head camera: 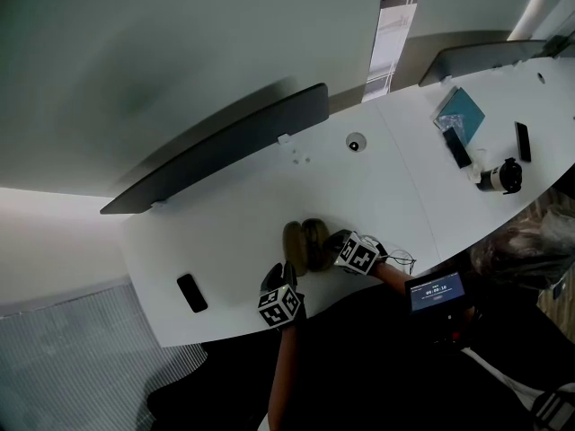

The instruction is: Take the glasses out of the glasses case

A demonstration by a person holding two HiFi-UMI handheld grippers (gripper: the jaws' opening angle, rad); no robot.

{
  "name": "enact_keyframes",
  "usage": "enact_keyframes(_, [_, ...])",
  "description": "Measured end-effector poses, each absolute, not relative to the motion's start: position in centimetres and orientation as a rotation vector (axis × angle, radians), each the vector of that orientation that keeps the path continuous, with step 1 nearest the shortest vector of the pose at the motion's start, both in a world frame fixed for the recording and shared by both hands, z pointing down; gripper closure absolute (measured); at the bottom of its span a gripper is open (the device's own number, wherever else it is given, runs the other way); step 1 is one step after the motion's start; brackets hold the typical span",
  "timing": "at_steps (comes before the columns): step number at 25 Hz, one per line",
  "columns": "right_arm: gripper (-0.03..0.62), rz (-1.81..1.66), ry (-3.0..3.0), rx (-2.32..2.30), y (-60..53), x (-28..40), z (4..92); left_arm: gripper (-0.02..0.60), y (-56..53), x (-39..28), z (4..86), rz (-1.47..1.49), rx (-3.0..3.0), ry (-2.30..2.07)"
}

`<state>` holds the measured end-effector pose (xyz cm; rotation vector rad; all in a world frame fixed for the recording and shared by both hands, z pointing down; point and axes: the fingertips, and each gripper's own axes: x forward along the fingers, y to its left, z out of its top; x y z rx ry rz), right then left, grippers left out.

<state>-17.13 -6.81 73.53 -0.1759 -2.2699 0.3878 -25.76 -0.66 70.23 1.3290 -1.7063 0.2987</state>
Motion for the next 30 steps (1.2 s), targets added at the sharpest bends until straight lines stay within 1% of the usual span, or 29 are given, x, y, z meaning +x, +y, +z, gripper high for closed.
enact_keyframes(2, [0.585,0.433,-2.249,-0.157,-6.7,-16.9,73.7,0.49,0.1,-26.6,71.3,0.308,1.292,-1.69])
enact_keyframes(4, [0.585,0.451,-2.24,-0.153,-6.7,-16.8,73.8,0.552,0.3,-26.8,72.5,0.343,1.282,-1.656])
enact_keyframes(7, [0.585,0.47,-2.231,-0.153,-6.7,-16.9,73.8,0.557,0.5,-27.1,73.7,0.318,1.238,-1.607])
enact_keyframes(10, [0.585,0.528,-2.227,-0.148,-7.0,-17.0,73.7,0.557,0.3,-27.1,73.2,0.194,1.217,-1.584])
enact_keyframes(12, [0.585,0.625,-2.24,-0.133,-7.3,-17.3,73.1,0.554,0.3,-26.8,72.8,0.124,1.217,-1.57])
enact_keyframes(15, [0.575,0.741,-2.248,-0.106,-7.5,-18.1,71.8,0.549,0.7,-26.4,72.8,0.071,1.215,-1.544])
enact_keyframes(17, [0.518,0.763,-2.229,-0.097,-7.1,-18.6,71.6,0.548,0.9,-25.9,72.5,0.06,1.235,-1.529])
enact_keyframes(19, [0.485,0.761,-2.192,-0.096,-6.3,-18.8,72.1,0.538,1.1,-25.1,72.3,0.054,1.258,-1.507])
enact_keyframes(25, [0.425,0.774,-2.07,-0.033,-5.7,-18.6,74.2,0.485,1.6,-23.5,72.5,0.051,1.292,-1.446])
enact_keyframes(28, [0.393,0.851,-2.051,0.021,-5.9,-19.1,74.3,0.479,1.7,-23.7,72.6,0.061,1.308,-1.43])
enact_keyframes(30, [0.384,0.873,-2.032,0.044,-6.1,-19.5,74.5,0.473,1.4,-23.7,72.4,0.062,1.322,-1.417])
